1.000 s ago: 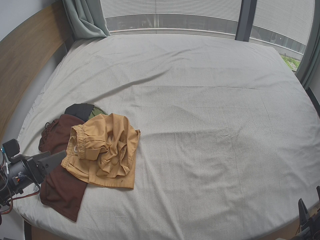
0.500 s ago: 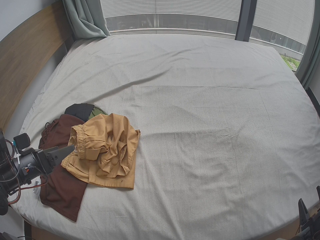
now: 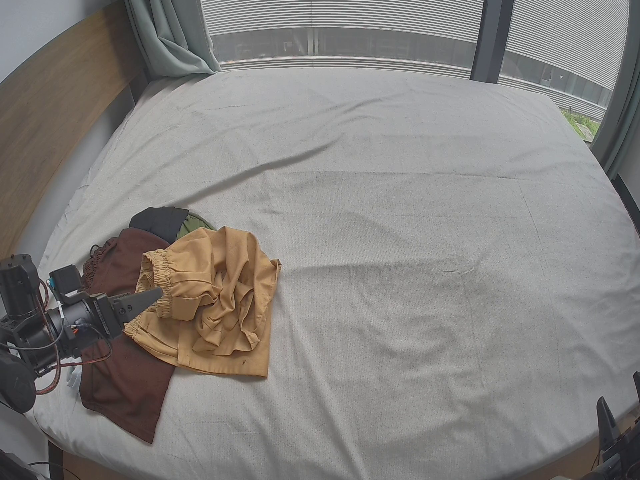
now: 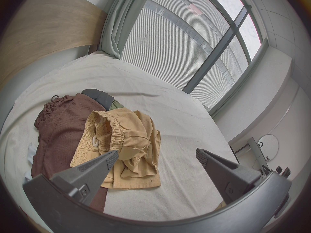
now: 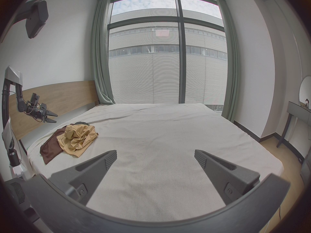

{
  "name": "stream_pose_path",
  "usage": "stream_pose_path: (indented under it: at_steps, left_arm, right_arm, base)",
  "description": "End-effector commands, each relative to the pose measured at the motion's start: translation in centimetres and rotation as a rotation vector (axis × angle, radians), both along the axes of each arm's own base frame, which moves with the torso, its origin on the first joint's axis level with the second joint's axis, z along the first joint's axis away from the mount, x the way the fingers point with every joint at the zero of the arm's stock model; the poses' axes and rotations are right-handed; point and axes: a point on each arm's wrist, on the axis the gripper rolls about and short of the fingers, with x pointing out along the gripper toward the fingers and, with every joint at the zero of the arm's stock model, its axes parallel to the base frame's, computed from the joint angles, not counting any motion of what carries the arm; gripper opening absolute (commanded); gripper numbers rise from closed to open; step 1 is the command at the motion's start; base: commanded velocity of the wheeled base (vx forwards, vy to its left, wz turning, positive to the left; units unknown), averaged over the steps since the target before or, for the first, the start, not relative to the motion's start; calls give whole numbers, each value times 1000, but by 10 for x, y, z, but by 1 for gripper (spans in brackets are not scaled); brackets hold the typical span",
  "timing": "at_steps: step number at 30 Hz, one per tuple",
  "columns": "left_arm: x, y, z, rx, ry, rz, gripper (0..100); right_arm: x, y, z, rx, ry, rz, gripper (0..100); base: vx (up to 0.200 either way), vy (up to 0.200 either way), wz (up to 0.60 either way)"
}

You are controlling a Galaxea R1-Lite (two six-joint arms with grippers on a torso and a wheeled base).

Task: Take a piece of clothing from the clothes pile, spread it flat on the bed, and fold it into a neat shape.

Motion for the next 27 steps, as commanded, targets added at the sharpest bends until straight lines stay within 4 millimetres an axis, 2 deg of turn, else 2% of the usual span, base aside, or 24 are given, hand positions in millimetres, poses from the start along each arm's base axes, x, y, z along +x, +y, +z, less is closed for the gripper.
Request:
stream_pose_path:
  at_steps: [1,10,24,27]
  left_arm:
    - [12,8,-14,-16,36,1,100]
    - [29,16,-23,-35,24,-25,100]
    - [56,19,-52,-51,2,-68,100]
    - [60,28,-57,-51,-6,-38,100]
  right_arm:
    - [0,0,-5,0,0,3,100]
    - [0,0,-5,0,0,1,100]
    - [0,0,-5,-2,0,1,100]
    - [0,0,-5,-2,0,1,100]
  base:
    - [0,0,0]
    - [0,0,0]
    - [0,0,0]
    - [0,0,0]
